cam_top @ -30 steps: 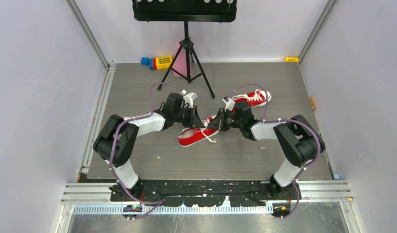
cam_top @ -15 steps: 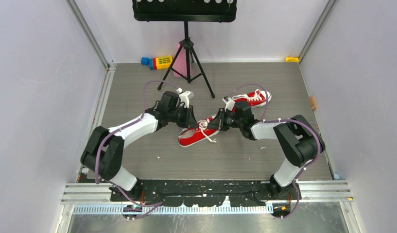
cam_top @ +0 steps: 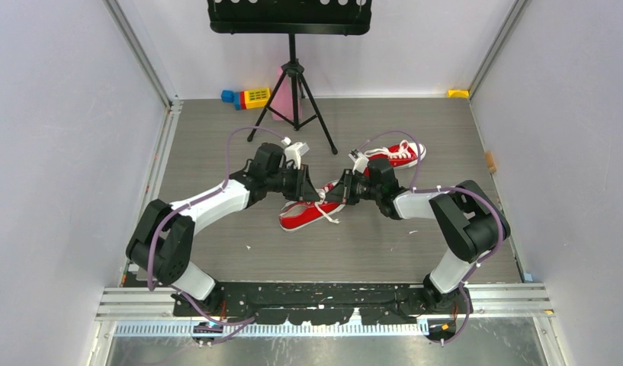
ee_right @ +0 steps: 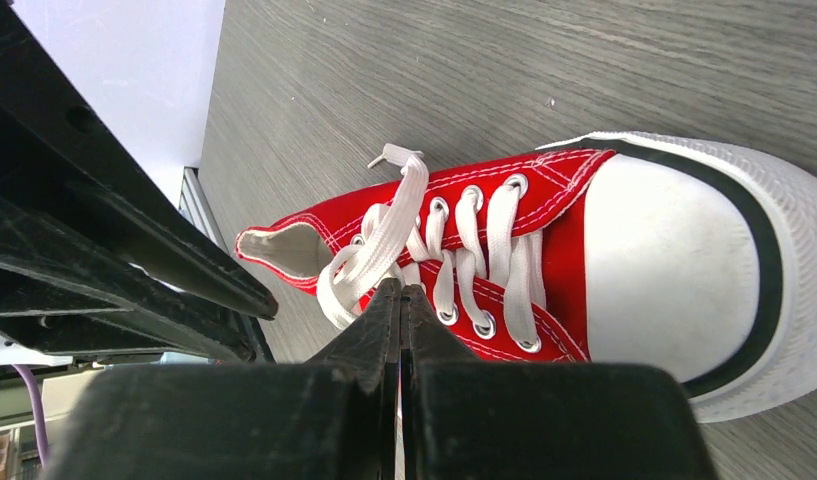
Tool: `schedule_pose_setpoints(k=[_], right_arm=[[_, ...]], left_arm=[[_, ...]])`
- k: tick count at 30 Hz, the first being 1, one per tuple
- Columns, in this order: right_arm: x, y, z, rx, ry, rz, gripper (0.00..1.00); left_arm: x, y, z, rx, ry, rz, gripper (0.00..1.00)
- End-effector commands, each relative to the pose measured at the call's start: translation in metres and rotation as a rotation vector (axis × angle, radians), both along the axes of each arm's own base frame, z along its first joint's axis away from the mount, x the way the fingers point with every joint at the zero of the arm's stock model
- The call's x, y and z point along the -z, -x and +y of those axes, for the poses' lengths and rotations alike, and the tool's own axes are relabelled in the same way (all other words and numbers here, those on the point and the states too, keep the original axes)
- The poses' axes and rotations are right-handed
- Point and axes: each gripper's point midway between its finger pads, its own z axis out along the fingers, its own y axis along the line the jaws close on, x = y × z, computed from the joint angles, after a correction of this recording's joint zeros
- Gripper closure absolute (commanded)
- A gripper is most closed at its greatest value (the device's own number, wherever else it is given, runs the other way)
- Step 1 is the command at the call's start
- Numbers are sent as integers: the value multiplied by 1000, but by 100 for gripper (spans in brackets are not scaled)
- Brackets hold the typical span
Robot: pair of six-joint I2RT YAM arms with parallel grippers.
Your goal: Tie the shoes
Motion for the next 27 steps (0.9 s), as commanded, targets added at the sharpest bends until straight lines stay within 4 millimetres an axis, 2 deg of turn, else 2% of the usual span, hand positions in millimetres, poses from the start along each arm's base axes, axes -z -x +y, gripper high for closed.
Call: schedule_pose_setpoints(k=[1,7,10,13,27], right_arm=[[-23,-8,8,-16,-35,-81,100],[-23,-9,8,-17,-35,-81,100],[-23,-8,8,-19,-36,-80,100],[-23,-8,8,-20,-35,-79,100],[-23,-8,8,-21,-37,-80,100]], left_arm=[[-9,-8,-13,20,56,-24,82],[0,-12,-16,12,49,-9,84],[4,-15,-15,0,39,-6,79],[3,-16,-16,-2,43,-10,75],[5,-26,-20,-19,43,-13,74]])
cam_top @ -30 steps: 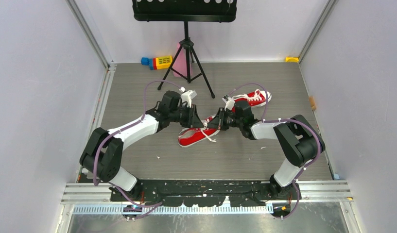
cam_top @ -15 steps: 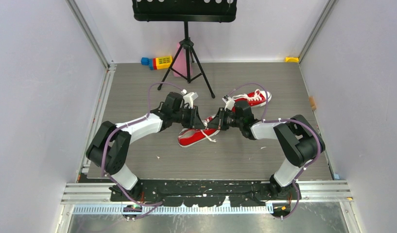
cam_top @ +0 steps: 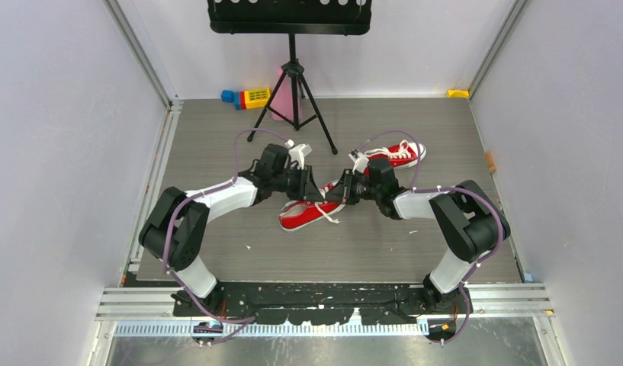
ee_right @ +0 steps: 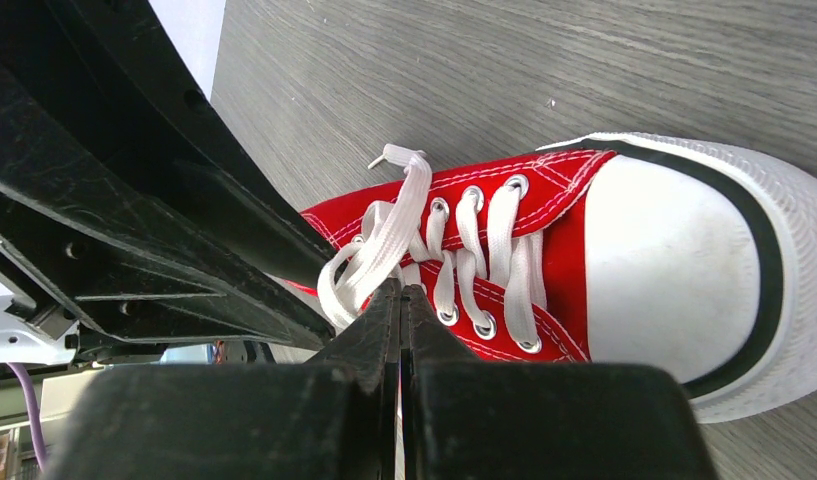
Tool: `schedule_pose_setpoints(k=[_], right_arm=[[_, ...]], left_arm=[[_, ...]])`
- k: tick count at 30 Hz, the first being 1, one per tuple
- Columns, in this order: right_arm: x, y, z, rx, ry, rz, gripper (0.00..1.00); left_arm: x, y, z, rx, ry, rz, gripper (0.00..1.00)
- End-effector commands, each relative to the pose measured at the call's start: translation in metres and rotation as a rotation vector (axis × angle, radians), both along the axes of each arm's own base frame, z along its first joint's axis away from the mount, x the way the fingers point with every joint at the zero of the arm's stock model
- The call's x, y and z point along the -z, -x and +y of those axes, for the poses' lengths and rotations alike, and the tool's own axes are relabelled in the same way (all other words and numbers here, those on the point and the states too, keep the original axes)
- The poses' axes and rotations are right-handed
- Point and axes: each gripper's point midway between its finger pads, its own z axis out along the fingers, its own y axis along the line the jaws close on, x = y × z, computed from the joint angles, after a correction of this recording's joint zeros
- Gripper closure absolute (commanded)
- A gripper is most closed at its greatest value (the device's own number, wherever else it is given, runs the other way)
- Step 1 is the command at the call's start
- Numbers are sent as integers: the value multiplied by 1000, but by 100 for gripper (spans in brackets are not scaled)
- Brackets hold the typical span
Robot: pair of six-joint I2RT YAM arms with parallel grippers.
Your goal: Tie the shoes
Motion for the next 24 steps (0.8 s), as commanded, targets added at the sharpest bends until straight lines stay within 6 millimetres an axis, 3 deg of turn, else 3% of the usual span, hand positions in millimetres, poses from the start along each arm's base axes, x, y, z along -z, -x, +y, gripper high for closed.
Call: schedule_pose_setpoints(k=[1,24], right_arm=[[-23,-7,8,-22,-37,-79,100],[-24,-7,8,-23,-39,-81,100]], left_arm=[[-18,-15,-11,-6,39,-65,74],[-15,-24,-14,-27,36,-53,74]])
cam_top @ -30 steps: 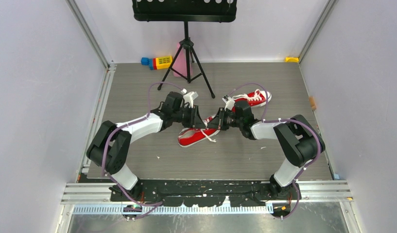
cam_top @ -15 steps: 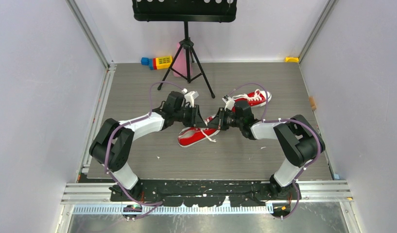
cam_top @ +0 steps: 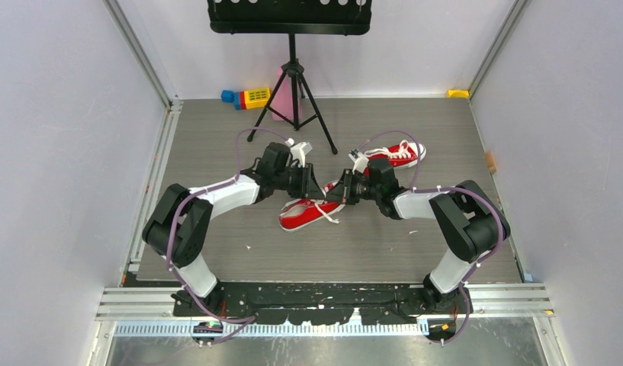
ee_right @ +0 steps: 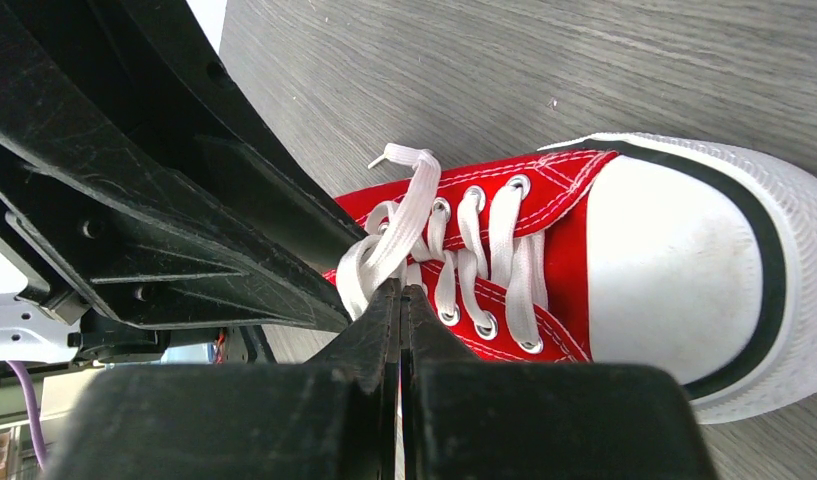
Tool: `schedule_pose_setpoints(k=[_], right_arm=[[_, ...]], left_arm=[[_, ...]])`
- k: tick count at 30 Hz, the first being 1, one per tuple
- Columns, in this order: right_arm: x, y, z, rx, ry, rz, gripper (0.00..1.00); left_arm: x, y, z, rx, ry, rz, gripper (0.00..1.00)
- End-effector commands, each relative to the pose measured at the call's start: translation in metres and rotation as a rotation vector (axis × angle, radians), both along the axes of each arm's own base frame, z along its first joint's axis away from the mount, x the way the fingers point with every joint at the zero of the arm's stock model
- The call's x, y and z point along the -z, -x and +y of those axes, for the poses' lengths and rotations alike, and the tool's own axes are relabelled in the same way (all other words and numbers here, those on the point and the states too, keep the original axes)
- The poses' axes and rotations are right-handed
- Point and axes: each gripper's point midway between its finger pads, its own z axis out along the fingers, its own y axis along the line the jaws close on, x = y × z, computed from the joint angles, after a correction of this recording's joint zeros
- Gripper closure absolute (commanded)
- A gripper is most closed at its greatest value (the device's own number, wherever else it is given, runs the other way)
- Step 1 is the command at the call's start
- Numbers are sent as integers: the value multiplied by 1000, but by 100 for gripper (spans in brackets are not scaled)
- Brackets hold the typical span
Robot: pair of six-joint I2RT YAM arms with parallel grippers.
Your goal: Tie the shoes
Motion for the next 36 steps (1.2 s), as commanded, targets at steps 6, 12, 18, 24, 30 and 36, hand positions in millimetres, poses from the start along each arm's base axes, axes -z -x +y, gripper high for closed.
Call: schedule_pose_setpoints(k=[6,12,18,24,30,36], right_arm=[[-24,-8,8,-20,-37,-82,100],[-23,-10,5,-2,-21,-86,100],[-21,-13,1,23,7,-91,100],[-18,-14,-3,35,22,-88,100],[-17,-16,-5,51,31,-87,100],[-17,-17,-10,68,46,-93,100]], left_arm=[[-20,-13,-12,17,42,-57,99],[-19,-6,-2,40,-32,-47,100],[-18,5,11,93,-122,-34,100],[-16,12,14,142,-150,-3,100],[-14,11,14,155,-153,4,100],[-8,15,26,187,-239,22,100]])
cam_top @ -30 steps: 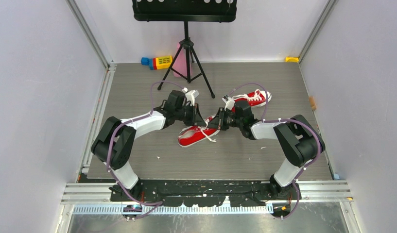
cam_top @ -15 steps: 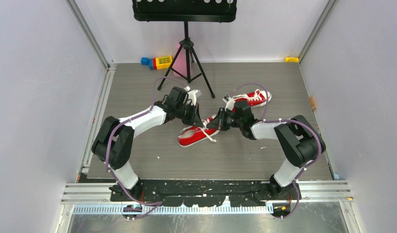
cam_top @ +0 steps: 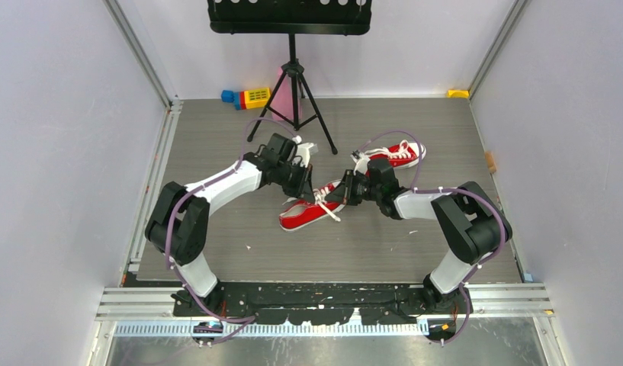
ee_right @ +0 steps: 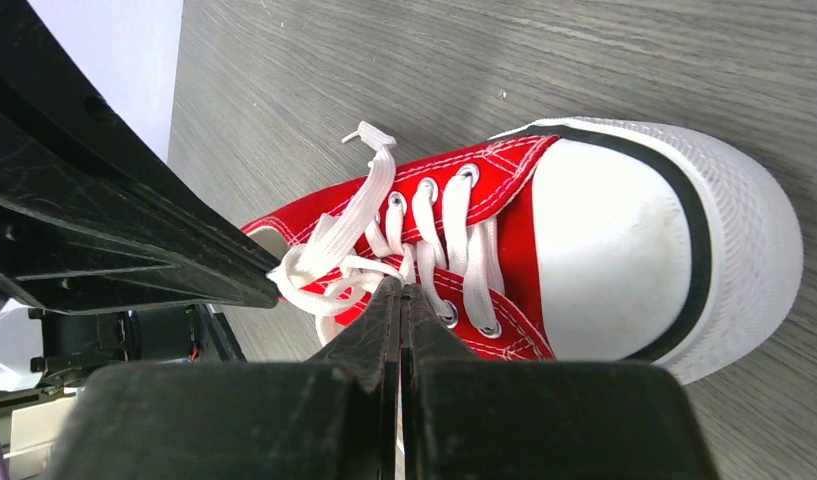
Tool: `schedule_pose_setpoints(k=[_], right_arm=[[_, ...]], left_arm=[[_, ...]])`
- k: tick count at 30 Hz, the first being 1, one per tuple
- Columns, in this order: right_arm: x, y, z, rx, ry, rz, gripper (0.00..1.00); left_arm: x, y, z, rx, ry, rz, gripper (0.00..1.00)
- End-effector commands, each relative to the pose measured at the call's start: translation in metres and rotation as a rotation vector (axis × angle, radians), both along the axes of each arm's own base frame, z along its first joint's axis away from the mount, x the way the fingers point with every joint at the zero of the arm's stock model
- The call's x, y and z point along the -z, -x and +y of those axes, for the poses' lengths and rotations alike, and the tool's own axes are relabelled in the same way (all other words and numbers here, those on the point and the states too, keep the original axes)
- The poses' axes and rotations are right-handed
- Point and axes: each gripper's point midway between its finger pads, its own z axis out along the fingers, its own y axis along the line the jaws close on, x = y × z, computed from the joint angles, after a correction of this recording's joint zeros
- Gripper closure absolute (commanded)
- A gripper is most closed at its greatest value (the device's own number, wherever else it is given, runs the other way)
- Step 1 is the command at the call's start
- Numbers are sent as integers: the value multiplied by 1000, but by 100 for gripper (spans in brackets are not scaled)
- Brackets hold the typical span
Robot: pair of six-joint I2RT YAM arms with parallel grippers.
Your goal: Tie the shoes
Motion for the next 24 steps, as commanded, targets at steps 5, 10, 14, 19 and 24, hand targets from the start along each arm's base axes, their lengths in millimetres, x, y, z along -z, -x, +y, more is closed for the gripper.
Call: schedule_pose_setpoints(k=[5,10,14,19,24], right_arm=[[-25,-10,-6,27,7,-107,100],[-24,-5,-10,31,23,-108,100],[-19,-1,-15,42,42,-92,100],[-20,2,-15,46,39,-72,100],[-14,11,-17,59,56,-43,100]], left_arm=[[-1,-9,18,41,-136,-43,100],[2,-21,29,38,-229,-83,100],[2,-26,31,42,-246,-113,100],[3,-27,35,51,-275,-115,100],[6,-33,41,37,-317,-132,100]])
